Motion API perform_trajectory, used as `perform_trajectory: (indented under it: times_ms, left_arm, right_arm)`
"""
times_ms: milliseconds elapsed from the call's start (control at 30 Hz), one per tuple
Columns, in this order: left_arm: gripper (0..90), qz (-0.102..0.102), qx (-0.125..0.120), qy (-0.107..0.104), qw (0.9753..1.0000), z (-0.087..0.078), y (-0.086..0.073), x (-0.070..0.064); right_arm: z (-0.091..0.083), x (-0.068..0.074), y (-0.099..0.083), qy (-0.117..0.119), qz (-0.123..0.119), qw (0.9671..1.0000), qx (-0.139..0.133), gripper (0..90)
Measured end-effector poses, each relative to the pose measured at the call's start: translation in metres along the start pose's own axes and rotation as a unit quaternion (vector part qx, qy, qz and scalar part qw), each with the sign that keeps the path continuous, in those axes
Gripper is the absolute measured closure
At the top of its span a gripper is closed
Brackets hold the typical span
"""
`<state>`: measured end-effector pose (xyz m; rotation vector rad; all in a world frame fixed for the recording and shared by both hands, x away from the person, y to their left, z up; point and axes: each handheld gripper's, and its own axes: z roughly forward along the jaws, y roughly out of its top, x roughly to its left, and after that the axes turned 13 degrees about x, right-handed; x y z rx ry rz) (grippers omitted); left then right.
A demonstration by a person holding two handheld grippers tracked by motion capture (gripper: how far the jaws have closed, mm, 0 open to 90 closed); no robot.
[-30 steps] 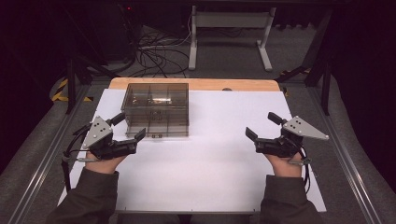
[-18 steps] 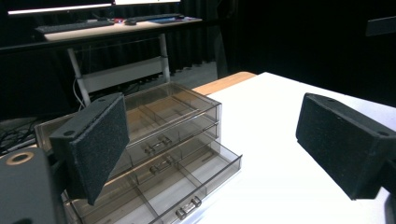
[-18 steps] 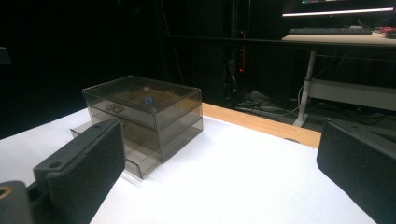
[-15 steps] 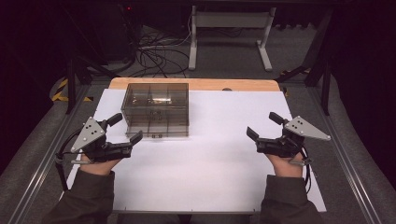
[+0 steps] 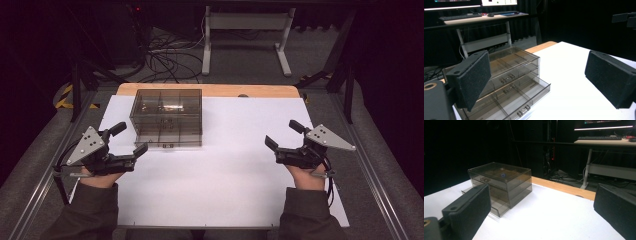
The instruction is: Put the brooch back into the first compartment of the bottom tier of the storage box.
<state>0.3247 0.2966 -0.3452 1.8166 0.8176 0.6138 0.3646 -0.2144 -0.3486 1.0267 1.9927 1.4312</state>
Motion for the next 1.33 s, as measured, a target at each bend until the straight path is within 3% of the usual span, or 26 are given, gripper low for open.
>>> perform_trajectory:
  times_ms: [733, 1333]
  left_arm:
    - [5.3, 0.004, -0.005, -0.012, 0.9999, -0.010, -0.005, 0.011]
    - [4.7, 0.009, 0.006, -0.013, 0.9999, -0.006, -0.009, 0.014]
  right_arm:
    - [-0.002, -0.001, 0.000, -0.001, 0.001, 1.0000, -0.005, 2.0]
    - [-0.001, -0.001, 0.000, 0.000, 0.000, 1.0000, 0.000, 2.0]
